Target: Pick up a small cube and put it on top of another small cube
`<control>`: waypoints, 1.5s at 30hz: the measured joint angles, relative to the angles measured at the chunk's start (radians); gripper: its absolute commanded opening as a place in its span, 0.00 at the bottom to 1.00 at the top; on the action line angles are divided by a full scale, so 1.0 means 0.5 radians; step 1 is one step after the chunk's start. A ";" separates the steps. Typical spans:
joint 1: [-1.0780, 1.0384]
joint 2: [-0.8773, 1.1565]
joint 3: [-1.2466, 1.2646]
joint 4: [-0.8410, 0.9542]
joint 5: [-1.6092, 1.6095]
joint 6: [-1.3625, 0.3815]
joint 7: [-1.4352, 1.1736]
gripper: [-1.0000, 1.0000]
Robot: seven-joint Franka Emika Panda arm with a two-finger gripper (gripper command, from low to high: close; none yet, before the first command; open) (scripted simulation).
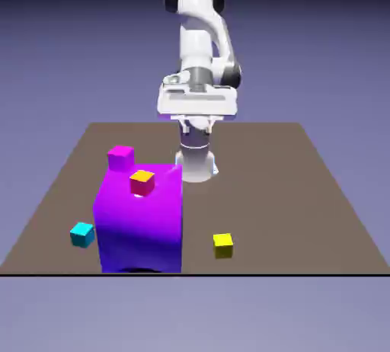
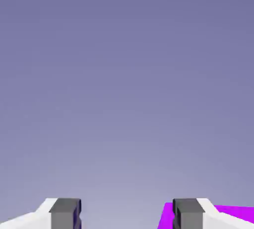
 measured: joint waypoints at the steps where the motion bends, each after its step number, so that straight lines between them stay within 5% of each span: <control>1: -0.014 0.072 0.041 0.051 0.005 -0.071 0.001 0.50; 26: -0.178 1.880 0.559 1.298 -0.102 -1.704 0.240 0.50; 33: -0.081 2.189 0.320 1.288 -0.265 -1.492 0.382 0.50; 34: -0.076 2.228 0.312 1.273 -0.276 -1.439 0.389 0.00; 45: 0.148 1.913 -0.030 1.714 0.049 -1.899 0.034 0.00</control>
